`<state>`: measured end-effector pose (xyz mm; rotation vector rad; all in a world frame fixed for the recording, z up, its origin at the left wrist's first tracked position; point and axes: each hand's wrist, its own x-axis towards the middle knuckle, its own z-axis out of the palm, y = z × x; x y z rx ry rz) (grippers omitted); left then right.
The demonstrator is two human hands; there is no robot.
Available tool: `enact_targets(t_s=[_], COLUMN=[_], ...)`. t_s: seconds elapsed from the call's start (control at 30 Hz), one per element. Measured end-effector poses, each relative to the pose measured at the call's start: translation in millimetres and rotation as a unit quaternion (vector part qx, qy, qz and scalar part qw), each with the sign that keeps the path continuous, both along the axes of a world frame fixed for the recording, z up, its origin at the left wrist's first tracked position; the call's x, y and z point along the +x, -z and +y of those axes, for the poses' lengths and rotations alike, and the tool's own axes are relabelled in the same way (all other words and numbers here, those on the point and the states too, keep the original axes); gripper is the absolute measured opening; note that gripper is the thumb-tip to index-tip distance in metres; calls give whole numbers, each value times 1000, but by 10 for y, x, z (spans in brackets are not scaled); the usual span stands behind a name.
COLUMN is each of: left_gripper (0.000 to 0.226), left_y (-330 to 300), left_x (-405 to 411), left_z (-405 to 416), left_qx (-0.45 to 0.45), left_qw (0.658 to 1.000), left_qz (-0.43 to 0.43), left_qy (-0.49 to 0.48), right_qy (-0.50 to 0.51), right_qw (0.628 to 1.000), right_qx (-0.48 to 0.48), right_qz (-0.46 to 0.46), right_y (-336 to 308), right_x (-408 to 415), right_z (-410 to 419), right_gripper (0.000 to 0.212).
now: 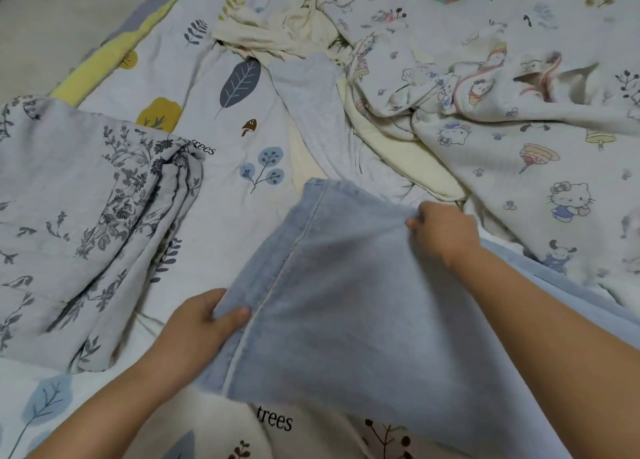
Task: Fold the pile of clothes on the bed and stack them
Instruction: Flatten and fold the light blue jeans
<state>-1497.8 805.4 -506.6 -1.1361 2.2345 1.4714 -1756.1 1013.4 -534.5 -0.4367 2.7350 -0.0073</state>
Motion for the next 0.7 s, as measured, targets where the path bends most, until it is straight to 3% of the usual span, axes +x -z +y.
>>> enact_targets(t_s=[0.13, 0.2, 0.27, 0.37, 0.47, 0.53, 0.63, 0.7], left_gripper=[13, 20, 32, 38, 27, 9, 24, 40], left_y=[-173, -46, 191, 486, 536, 417, 145, -40], left_x=[23, 13, 3, -20, -60, -93, -115, -116], left_z=[-269, -410, -472, -471, -534, -550, -466, -355], left_qx=[-97, -180, -232, -233, -180, -120, -86, -83], left_qw=[995, 983, 963, 950, 976, 990, 987, 978], left_qz=[22, -26, -110, -172, -102, -39, 23, 47], left_qy=[-2, 17, 78, 116, 64, 65, 131, 183], right_qy=[17, -15, -44, -48, -69, -93, -115, -68], right_qw=[974, 978, 990, 990, 977, 988, 990, 983], right_qx=[-134, -91, -19, 5, -49, -69, -71, -132], right_qz=[182, 188, 132, 132, 196, 101, -28, -106], right_y=[-106, -1, 151, 294, 273, 273, 251, 120], right_x=[-101, -39, 54, 291, 569, 740, 924, 995], right_z=[-158, -313, -461, -582, -598, -552, -416, -380], right_gripper=[19, 26, 33, 25, 23, 33, 37, 40])
